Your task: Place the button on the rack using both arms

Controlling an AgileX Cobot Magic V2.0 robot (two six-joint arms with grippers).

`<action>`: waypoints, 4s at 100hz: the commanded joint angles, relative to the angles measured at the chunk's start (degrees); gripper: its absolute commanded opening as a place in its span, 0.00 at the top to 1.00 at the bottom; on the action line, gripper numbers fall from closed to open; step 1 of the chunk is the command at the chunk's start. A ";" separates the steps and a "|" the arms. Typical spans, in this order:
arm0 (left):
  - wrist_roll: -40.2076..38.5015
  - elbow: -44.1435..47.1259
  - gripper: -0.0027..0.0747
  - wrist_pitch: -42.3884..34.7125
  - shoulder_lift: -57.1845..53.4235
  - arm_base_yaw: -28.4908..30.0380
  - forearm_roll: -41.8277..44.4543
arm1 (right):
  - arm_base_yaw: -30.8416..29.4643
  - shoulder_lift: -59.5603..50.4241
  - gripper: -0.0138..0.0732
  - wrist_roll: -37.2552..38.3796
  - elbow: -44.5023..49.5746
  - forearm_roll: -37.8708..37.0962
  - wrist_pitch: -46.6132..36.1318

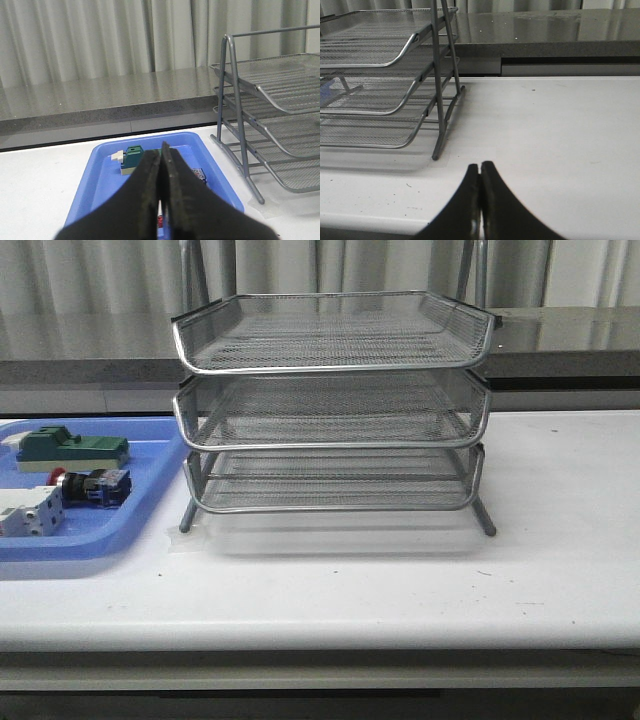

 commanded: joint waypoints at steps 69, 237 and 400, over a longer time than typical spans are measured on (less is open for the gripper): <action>-0.64 2.76 0.99 -4.77 -1.79 -0.17 -0.27 | 0.00 4.87 0.91 -0.18 -11.33 3.43 0.17; -0.64 2.76 0.99 -4.77 -1.79 -0.17 -0.27 | 0.06 79.58 0.50 -45.55 -44.41 81.51 17.22; -0.64 2.76 0.99 -4.77 -1.79 -0.17 -0.27 | 0.06 90.16 0.91 -56.79 -39.30 81.91 23.64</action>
